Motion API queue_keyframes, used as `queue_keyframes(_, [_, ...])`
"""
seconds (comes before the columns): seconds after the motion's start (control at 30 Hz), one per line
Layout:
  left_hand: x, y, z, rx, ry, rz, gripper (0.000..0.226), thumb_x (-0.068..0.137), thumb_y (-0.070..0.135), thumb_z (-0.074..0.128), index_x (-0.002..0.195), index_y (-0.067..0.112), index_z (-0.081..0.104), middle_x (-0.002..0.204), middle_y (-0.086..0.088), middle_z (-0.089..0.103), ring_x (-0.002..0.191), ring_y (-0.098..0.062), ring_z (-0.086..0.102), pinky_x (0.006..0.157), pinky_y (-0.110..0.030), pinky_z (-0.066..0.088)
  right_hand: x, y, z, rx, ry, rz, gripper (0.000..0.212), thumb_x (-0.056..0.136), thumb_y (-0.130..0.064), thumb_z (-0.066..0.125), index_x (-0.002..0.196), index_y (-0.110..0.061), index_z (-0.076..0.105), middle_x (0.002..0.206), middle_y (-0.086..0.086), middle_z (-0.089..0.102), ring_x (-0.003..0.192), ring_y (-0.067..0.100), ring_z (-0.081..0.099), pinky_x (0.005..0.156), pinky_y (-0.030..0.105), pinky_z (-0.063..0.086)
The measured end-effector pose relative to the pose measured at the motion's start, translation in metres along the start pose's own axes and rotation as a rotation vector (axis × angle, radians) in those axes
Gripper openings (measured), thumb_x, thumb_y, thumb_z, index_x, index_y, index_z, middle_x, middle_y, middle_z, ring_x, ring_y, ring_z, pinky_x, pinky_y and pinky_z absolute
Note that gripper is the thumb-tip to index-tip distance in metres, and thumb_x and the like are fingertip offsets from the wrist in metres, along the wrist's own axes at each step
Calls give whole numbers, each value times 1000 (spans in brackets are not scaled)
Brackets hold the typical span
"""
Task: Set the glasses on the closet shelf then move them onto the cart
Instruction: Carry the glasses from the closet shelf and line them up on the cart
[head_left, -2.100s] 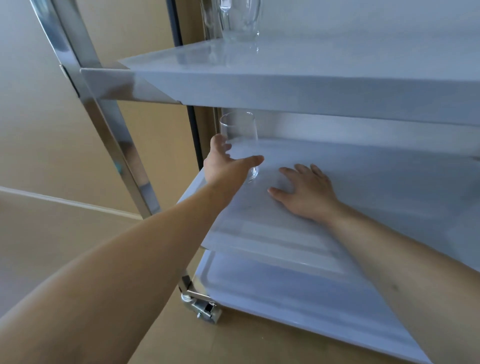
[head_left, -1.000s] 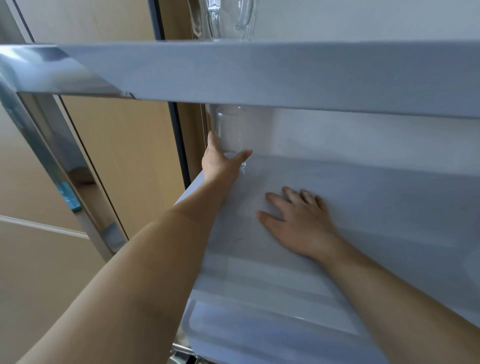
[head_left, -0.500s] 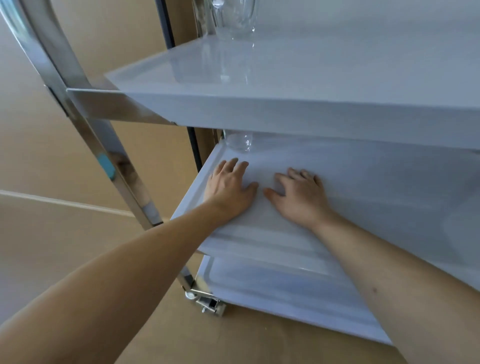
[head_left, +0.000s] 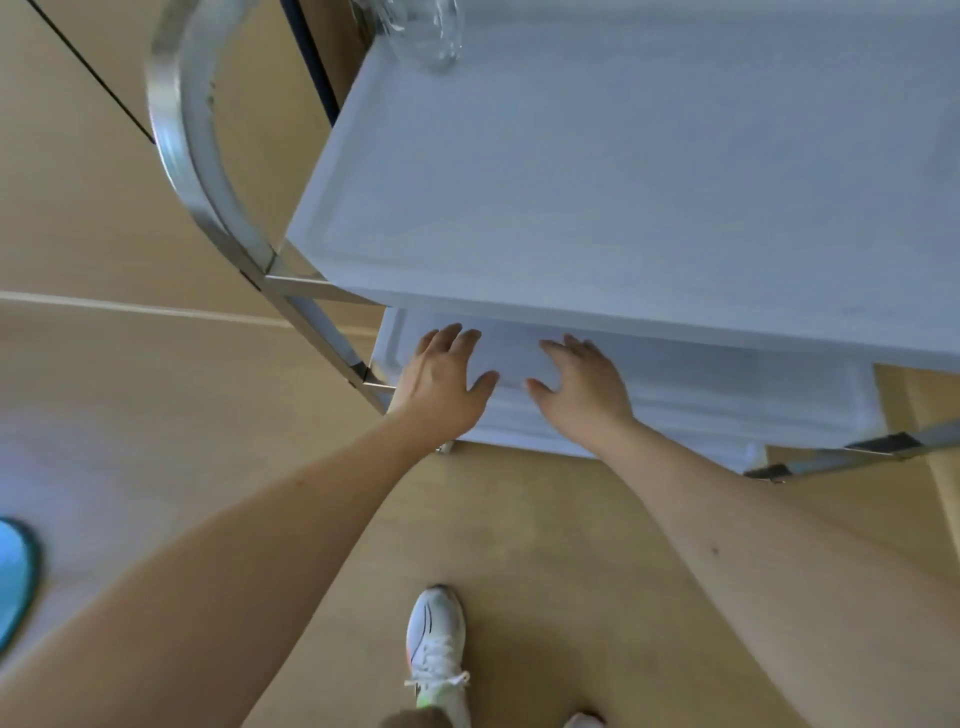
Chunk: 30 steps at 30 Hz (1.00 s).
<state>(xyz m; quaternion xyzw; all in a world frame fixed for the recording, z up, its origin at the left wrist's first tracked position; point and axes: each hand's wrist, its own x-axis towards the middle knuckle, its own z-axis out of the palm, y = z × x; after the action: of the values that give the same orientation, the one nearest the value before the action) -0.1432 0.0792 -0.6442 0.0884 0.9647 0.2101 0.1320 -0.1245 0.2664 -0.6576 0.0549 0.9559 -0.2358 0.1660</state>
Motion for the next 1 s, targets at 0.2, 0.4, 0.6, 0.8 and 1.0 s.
queue_keyframes(0.2, [-79,75,-75,27,-96,-15,64,102,44,52,156,15,35,162,-8,33,150,-26,25,121,-42,27,-107,-15,-82,50,-66,52,63,102,-45,50,157,-21,31,166,9,24,152,30,20,122,43,21])
queue_keyframes(0.4, [-139,189,-138,36,-111,86,64,101,45,53,155,16,36,162,-7,33,151,-25,25,121,-43,27,-209,-14,-187,64,-4,91,64,102,-46,50,157,-20,32,163,10,28,151,29,22,121,42,22])
queue_keyframes(0.6, [-161,293,-180,60,-45,266,62,100,42,56,154,17,38,161,-7,32,150,-25,23,120,-44,27,-266,7,-283,68,115,112,67,100,-50,50,158,-23,29,166,10,22,153,32,16,123,46,20])
queue_keyframes(0.8, [-166,394,-200,92,-12,466,62,101,43,55,155,19,36,162,-6,32,151,-25,23,121,-44,26,-321,52,-352,58,281,213,68,101,-52,47,159,-24,25,166,8,20,154,32,15,123,47,18])
queue_keyframes(1.0, [-155,493,-205,126,-36,708,63,101,43,55,155,18,36,161,-5,34,150,-25,24,122,-44,26,-372,100,-401,115,453,380,65,100,-46,51,158,-23,28,164,10,26,152,32,18,123,44,16])
